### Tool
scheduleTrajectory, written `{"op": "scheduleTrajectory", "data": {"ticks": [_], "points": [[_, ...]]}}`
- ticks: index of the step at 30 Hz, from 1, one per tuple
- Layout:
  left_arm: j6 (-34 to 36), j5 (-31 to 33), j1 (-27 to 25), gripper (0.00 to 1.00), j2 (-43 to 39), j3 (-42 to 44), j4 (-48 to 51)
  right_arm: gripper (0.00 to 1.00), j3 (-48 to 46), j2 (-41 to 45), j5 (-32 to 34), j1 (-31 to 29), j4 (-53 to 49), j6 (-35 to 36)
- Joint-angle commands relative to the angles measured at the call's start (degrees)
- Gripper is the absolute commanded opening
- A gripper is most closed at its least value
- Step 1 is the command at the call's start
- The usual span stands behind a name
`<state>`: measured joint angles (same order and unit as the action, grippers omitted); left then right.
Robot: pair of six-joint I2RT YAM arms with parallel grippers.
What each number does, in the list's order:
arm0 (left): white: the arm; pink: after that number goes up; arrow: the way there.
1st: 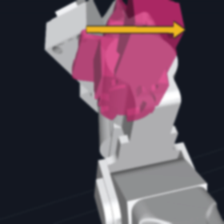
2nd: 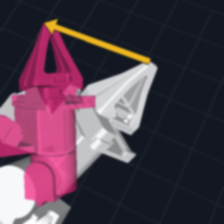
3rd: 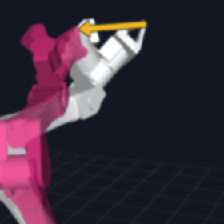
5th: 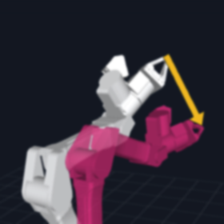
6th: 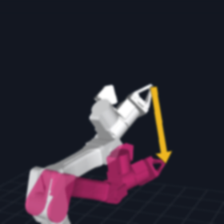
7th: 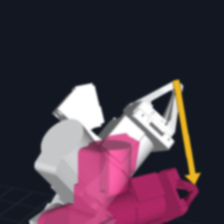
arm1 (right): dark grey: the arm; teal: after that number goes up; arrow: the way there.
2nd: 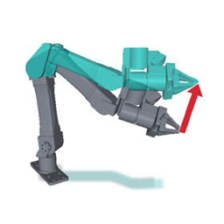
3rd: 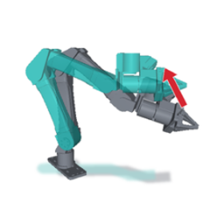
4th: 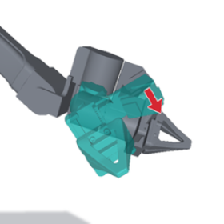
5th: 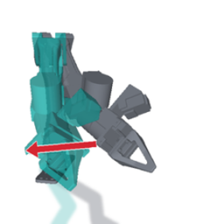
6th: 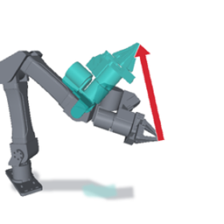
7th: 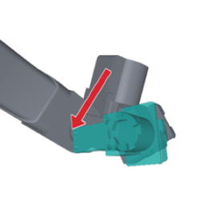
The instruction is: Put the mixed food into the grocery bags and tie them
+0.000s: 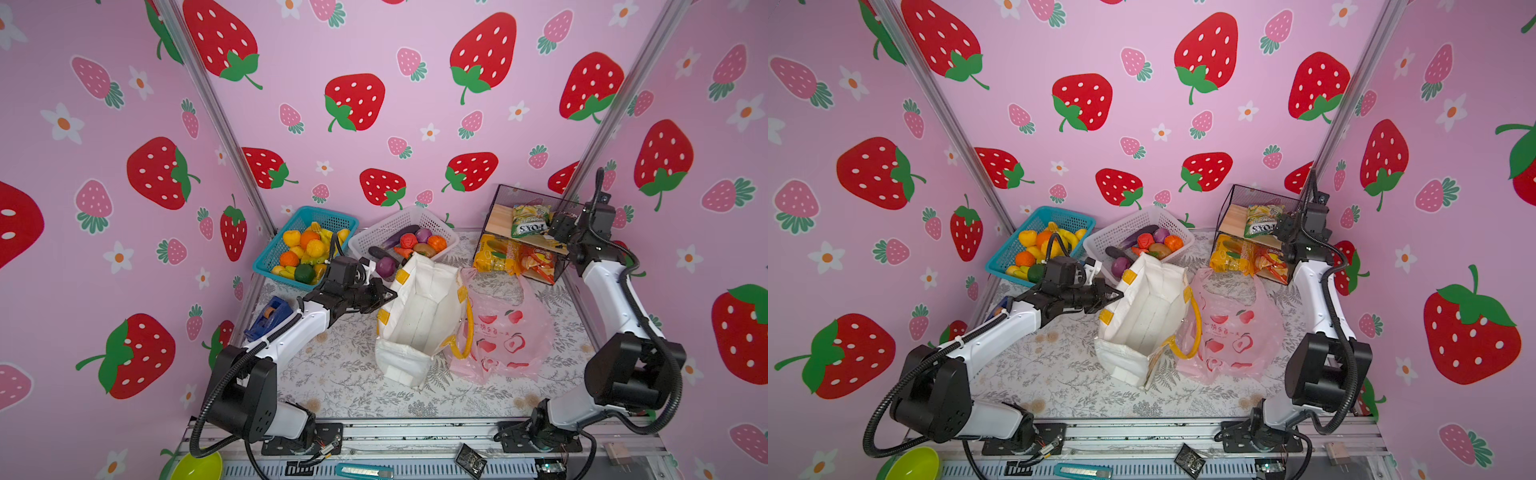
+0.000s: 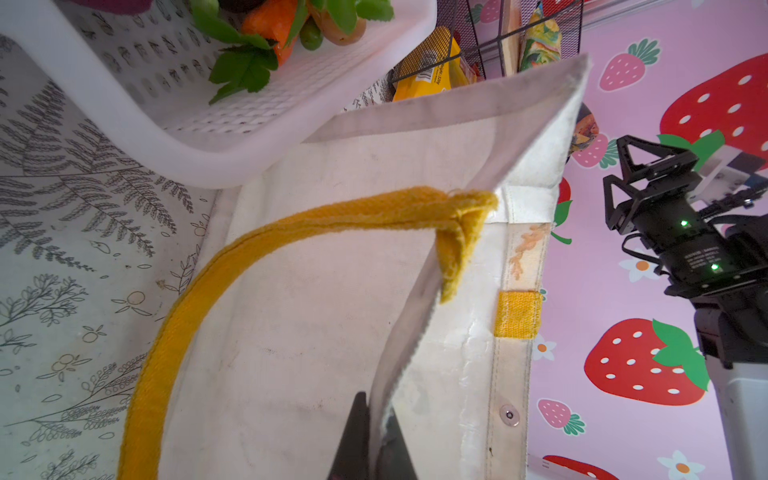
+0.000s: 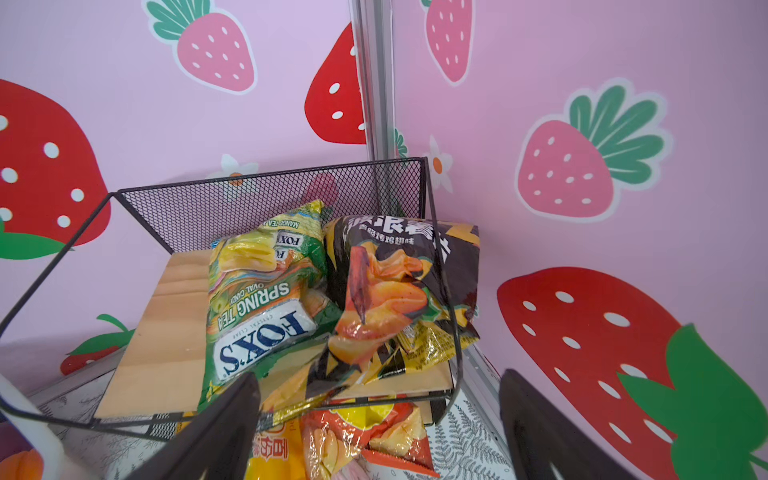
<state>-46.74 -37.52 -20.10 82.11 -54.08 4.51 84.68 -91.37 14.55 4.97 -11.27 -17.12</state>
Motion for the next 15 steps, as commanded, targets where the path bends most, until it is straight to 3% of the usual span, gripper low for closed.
{"op": "scheduleTrajectory", "data": {"ticks": [1,5,8,15], "points": [[0.60,1.22,0.10,0.03,-0.54,0.01,0.59,0.93,3.50,-3.75,4.95,-0.23,-1.29,-1.22],[0.34,1.22,0.07,0.02,-0.28,0.36,0.19,0.88,6.91,-9.19,7.50,-0.23,-2.23,-0.20],[0.33,0.99,0.10,0.01,-0.18,0.35,0.23,0.79,7.34,-11.39,7.48,-0.23,-1.63,0.66],[0.40,1.39,0.10,0.01,0.03,0.25,0.49,0.33,4.81,-9.50,6.55,-0.18,1.05,3.07]]}}
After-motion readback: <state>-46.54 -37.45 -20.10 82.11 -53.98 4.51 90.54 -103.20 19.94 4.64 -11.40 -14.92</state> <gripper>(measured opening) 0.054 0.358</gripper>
